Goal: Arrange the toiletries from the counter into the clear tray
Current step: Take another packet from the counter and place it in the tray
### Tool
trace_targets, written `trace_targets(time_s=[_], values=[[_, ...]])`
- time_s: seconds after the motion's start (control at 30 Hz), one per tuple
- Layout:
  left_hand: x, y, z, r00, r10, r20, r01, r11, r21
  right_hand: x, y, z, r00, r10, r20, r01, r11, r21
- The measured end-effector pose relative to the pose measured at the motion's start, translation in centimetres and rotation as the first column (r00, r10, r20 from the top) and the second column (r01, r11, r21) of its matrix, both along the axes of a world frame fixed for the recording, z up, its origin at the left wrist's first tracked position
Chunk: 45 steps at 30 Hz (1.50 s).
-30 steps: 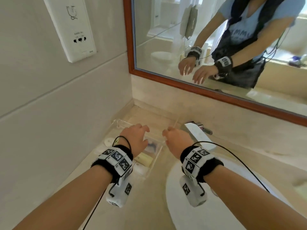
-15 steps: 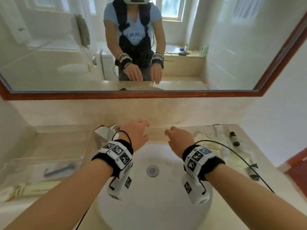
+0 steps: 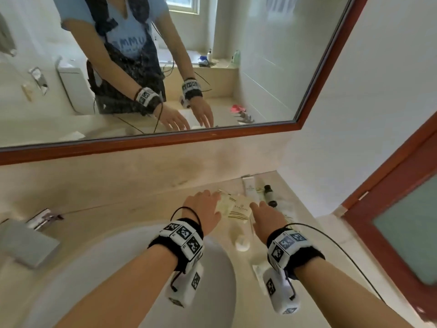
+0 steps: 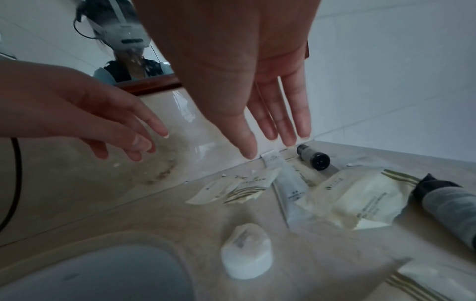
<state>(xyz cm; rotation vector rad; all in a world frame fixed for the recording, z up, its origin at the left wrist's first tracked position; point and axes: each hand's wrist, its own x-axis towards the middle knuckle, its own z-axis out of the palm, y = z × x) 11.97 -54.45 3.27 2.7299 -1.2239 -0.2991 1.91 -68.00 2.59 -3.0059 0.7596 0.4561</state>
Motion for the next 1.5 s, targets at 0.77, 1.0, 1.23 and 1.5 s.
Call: trace_targets(time_s=[0.77, 1.0, 1.23, 1.5], values=[[4.5, -8.9, -8.9, 0.971, 0.178, -0.157, -0.148, 0.971, 0.186, 7.7, -7.3, -8.4, 0.982, -0.186, -0.004, 0.186, 0.979, 0.077], [4.8, -8.9, -8.8, 0.974, 0.175, -0.142, -0.145, 0.968, 0.203, 7.6, -6.6, -8.6, 0.973, -0.231, 0.006, 0.228, 0.965, 0.133], [4.9, -8.2, -8.3, 0.975, 0.200, -0.100, -0.175, 0.960, 0.220, 7.5, -7.6, -7.5, 0.962, -0.265, 0.067, 0.254, 0.957, 0.138], [5.0, -6.4, -6.0, 0.977, 0.207, -0.059, -0.195, 0.967, 0.164, 8.2, -5.9, -4.9, 0.983, -0.108, 0.146, 0.095, 0.991, 0.092]])
